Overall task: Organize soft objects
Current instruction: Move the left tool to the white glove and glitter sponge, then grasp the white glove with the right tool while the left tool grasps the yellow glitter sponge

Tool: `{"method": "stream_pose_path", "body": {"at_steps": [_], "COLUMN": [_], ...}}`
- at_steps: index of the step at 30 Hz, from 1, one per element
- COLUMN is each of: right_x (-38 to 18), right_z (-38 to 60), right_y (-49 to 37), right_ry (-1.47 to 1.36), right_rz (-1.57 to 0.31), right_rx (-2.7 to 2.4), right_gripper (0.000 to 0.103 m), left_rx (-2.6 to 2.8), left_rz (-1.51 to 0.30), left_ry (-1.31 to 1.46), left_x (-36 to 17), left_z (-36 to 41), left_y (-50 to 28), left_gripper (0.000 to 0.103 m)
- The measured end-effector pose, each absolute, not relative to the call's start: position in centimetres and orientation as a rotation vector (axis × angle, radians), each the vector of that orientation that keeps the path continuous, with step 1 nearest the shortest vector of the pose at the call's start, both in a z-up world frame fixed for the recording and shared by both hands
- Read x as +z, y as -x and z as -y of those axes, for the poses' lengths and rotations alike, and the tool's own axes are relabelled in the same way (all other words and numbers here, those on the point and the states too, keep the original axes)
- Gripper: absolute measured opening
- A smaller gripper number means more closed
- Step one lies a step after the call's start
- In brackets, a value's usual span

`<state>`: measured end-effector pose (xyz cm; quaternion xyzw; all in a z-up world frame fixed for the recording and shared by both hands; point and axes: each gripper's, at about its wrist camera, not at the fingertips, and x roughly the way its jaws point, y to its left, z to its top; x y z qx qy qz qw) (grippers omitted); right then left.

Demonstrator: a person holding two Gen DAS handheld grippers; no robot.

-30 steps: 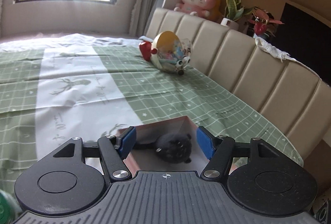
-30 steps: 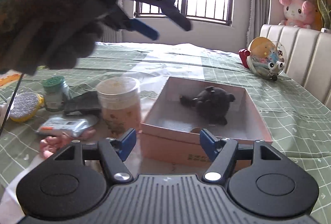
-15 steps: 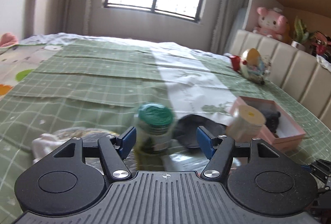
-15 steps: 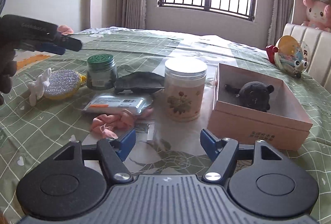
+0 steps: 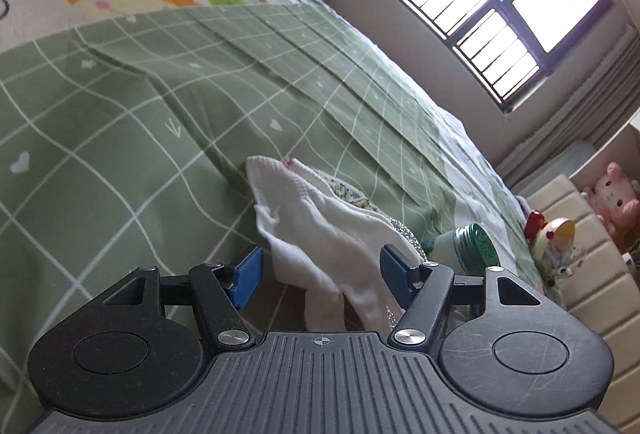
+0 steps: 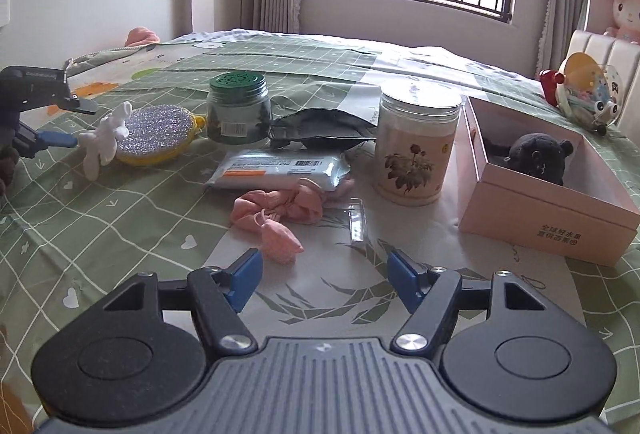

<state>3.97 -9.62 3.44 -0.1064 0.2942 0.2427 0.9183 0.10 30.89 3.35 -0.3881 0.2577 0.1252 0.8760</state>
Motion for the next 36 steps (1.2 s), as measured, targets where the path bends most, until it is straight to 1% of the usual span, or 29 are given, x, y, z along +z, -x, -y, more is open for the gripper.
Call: {"method": "stream_pose_path", "body": {"at_steps": [2, 5, 12, 14, 19, 23, 26, 29, 32, 36], "right_x": [3.5, 3.4, 3.0, 2.8, 2.5, 2.7, 3.6, 5.2, 6.6, 6.8], "right_z": [9.5, 9.6, 9.1, 8.9, 8.8, 8.4, 6.8, 3.7, -0.7, -8.1], "right_y": [-3.7, -3.6, -3.7, -3.6, -3.7, -3.8, -4.2, -4.7, -5.1, -5.9], "right_ry": [0.228, 0.228, 0.222, 0.232, 0.23, 0.243, 0.277, 0.304, 0.314, 0.354], "right_rz": [-0.601, -0.605, -0.621, -0.621, -0.632, -0.623, -0.591, -0.542, -0.499, -0.493], "right_rx": [0.498, 0.497, 0.514, 0.52, 0.523, 0.538, 0.582, 0.666, 0.781, 0.928], "right_gripper": [0.07, 0.07, 0.07, 0.07, 0.07, 0.07, 0.07, 0.07, 0.07, 0.07], "left_rx": [0.273, 0.26, 0.081, -0.019, -0.265, -0.363, -0.385, -0.262, -0.05, 0.006], "left_rz": [-0.512, -0.439, -0.436, -0.477, -0.649, -0.691, -0.665, -0.6, -0.515, -0.463], "left_ry": [0.835, 0.774, 0.708, 0.664, 0.468, 0.441, 0.463, 0.503, 0.505, 0.54], "left_x": [2.9, 4.1, 5.9, 5.9, 5.1, 4.5, 5.3, 7.2, 9.0, 9.6], "left_z": [-30.5, -29.4, -27.7, -26.8, -22.7, -21.4, -21.9, -24.0, -26.9, -29.7], "left_y": [-0.3, -0.6, -1.6, -2.0, -2.4, -1.3, -0.3, 0.2, 0.7, 1.1], "left_gripper": [0.069, 0.069, 0.069, 0.069, 0.069, 0.069, 0.069, 0.069, 0.069, 0.069]}}
